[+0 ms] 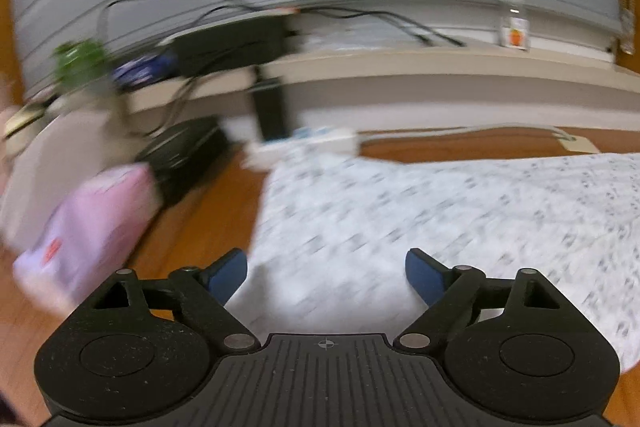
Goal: Fold clothes
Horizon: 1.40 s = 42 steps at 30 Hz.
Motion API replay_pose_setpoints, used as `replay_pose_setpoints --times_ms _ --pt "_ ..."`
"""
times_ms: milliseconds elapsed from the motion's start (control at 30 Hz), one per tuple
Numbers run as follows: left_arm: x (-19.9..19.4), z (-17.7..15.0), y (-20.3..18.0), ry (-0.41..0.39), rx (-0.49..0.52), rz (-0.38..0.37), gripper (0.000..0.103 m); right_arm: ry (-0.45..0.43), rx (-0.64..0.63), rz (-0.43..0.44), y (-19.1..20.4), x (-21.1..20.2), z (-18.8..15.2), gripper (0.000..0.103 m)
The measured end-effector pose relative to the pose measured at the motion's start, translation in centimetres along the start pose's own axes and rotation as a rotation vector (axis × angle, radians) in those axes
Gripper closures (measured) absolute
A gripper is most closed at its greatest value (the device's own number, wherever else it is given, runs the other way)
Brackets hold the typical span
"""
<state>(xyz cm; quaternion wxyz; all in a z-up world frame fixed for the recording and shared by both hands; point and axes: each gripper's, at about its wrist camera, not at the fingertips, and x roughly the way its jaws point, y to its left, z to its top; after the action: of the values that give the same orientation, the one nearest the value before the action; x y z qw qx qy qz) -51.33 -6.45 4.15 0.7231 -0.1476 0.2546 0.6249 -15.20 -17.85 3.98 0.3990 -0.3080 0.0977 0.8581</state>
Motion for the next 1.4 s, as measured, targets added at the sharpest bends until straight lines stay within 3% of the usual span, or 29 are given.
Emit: replay_pose_setpoints --times_ms 233,300,333,367,400,433,500,567,633,767,833,967,1000,1100,1267,1300,1333,1400 --pt "0.1 -1.6 2.2 0.019 -0.059 0.038 0.015 0.013 -0.037 0.001 1.2 1.3 -0.1 0.074" --pt "0.7 -1.7 2.6 0.020 -0.080 0.037 0.016 0.007 -0.035 -0.002 1.3 1.4 0.0 0.080" --pt "0.9 -1.8 2.8 0.023 -0.090 0.029 0.023 0.004 -0.033 -0.003 1.3 1.4 0.1 0.096" --pt "1.0 -2.0 3.1 0.017 -0.109 0.021 0.027 -0.009 -0.028 -0.013 1.3 1.2 0.2 0.099" --pt "1.0 -2.1 3.5 0.011 -0.129 0.013 0.039 -0.022 -0.023 -0.023 1.3 0.9 0.3 0.100" --pt "0.9 -2.2 3.7 0.003 -0.142 0.019 0.064 -0.045 -0.019 -0.036 1.4 0.4 0.4 0.100" --pt "0.3 -2.1 4.5 -0.038 -0.174 0.057 0.087 -0.082 -0.013 -0.038 1.7 -1.1 0.9 0.101" --pt "-0.2 -1.9 5.1 -0.050 -0.180 0.105 0.103 -0.108 -0.014 -0.038 2.2 -2.6 1.3 0.101" --pt "-0.8 -1.9 5.8 -0.052 -0.162 0.158 0.103 -0.111 -0.019 -0.010 2.7 -3.6 1.5 0.101" --pt "-1.8 -2.4 6.9 -0.029 -0.197 0.161 0.099 -0.083 -0.016 0.012 3.2 -3.5 0.7 0.101" --pt "-2.3 -2.3 6.4 -0.026 -0.195 0.149 0.076 -0.065 -0.006 0.027 3.1 -3.0 0.2 0.101" --pt "-3.3 -2.3 4.5 -0.031 -0.185 0.086 0.056 -0.048 -0.016 0.041 3.6 -2.4 -0.3 0.101" --pt "-3.3 -2.3 3.9 -0.027 -0.190 0.057 0.044 -0.046 -0.021 0.037 3.8 -2.3 -0.4 0.101" --pt "-2.8 -2.5 2.3 -0.009 -0.184 0.011 0.039 -0.037 -0.029 0.026 3.8 -1.8 -0.6 0.101" --pt "-1.9 -2.8 1.4 0.004 -0.208 0.008 0.040 -0.052 0.002 -0.003 3.0 -1.7 -0.9 0.101" --pt "-1.8 -2.9 1.5 0.002 -0.211 0.014 0.048 -0.056 0.003 -0.004 2.9 -1.7 -0.9 0.101" --pt "-1.7 -3.0 1.5 0.000 -0.215 0.020 0.068 -0.060 0.004 -0.004 2.9 -1.7 -1.0 0.101" --pt "-1.7 -3.0 1.8 -0.016 -0.203 0.042 0.088 -0.071 0.004 -0.007 2.8 -1.8 -1.0 0.101"
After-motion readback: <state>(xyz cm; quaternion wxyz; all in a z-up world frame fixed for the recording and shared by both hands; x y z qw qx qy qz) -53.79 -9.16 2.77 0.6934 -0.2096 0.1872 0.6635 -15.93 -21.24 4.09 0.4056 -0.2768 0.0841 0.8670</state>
